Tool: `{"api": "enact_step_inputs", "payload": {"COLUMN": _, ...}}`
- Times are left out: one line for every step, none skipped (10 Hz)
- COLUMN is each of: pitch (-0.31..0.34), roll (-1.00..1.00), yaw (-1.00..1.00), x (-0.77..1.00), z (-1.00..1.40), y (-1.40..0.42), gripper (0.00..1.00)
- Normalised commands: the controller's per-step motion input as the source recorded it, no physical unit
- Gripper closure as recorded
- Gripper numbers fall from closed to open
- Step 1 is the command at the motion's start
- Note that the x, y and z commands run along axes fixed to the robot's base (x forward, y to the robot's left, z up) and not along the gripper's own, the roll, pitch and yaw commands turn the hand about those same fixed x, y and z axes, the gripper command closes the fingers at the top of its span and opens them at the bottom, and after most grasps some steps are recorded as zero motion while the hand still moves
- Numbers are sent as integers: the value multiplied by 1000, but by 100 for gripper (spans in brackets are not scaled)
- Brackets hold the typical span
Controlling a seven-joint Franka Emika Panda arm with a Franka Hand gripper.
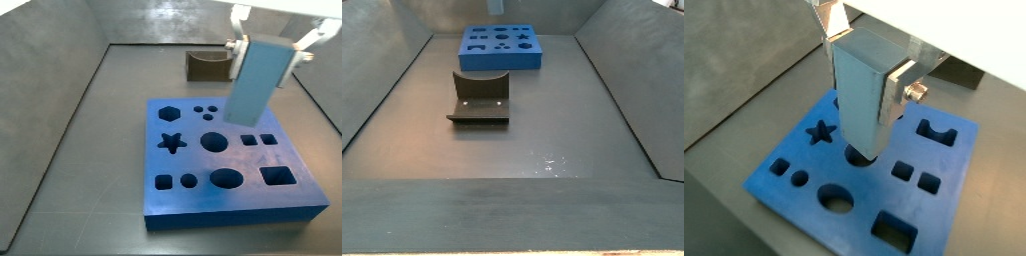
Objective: Pick up the rectangle object. Move up. Place the rectangle object on the fixture. Regrasp the rectangle object. Move to above the board. Insert the rectangle object.
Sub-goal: Insert the rectangle object.
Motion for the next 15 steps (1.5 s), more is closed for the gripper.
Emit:
{"api": "enact_step_inputs", "payload": {"pitch": -226, "roll": 200, "yaw": 0, "x": 1000, "z": -37, "y": -397, "gripper": 100}}
{"api": "enact_step_inputs", "payload": {"pitch": -229, "roll": 209, "yaw": 0, "x": 1000, "z": -34, "y": -394, "gripper": 100}}
{"api": "enact_step_inputs", "payload": {"pitch": 89, "roll": 191, "yaw": 0, "x": 203, "z": 86, "y": -257, "gripper": 100}}
{"api": "enact_step_inputs", "payload": {"pitch": 0, "roll": 0, "yaw": 0, "x": -23, "z": 0, "y": 0, "gripper": 100}}
{"api": "enact_step_inputs", "payload": {"pitch": -3, "roll": 126, "yaw": 0, "x": 120, "z": -143, "y": -217, "gripper": 100}}
{"api": "enact_step_inputs", "payload": {"pitch": -149, "roll": 129, "yaw": 0, "x": 1000, "z": -74, "y": -374, "gripper": 100}}
{"api": "enact_step_inputs", "payload": {"pitch": -260, "roll": 154, "yaw": 0, "x": 1000, "z": 0, "y": -411, "gripper": 100}}
{"api": "enact_step_inputs", "payload": {"pitch": -371, "roll": 117, "yaw": 0, "x": 1000, "z": 0, "y": -429, "gripper": 100}}
{"api": "enact_step_inputs", "payload": {"pitch": -434, "roll": 103, "yaw": 0, "x": 1000, "z": 0, "y": -437, "gripper": 100}}
{"api": "enact_step_inputs", "payload": {"pitch": -517, "roll": 117, "yaw": 0, "x": 977, "z": 0, "y": -440, "gripper": 100}}
{"api": "enact_step_inputs", "payload": {"pitch": -529, "roll": 126, "yaw": 0, "x": 969, "z": 0, "y": -443, "gripper": 100}}
{"api": "enact_step_inputs", "payload": {"pitch": -537, "roll": 91, "yaw": 0, "x": 963, "z": 0, "y": -423, "gripper": 100}}
{"api": "enact_step_inputs", "payload": {"pitch": -366, "roll": 29, "yaw": 263, "x": 757, "z": 0, "y": -237, "gripper": 100}}
{"api": "enact_step_inputs", "payload": {"pitch": 0, "roll": 51, "yaw": 237, "x": 0, "z": 100, "y": -63, "gripper": 100}}
{"api": "enact_step_inputs", "payload": {"pitch": 40, "roll": 0, "yaw": 126, "x": 0, "z": 97, "y": 6, "gripper": 100}}
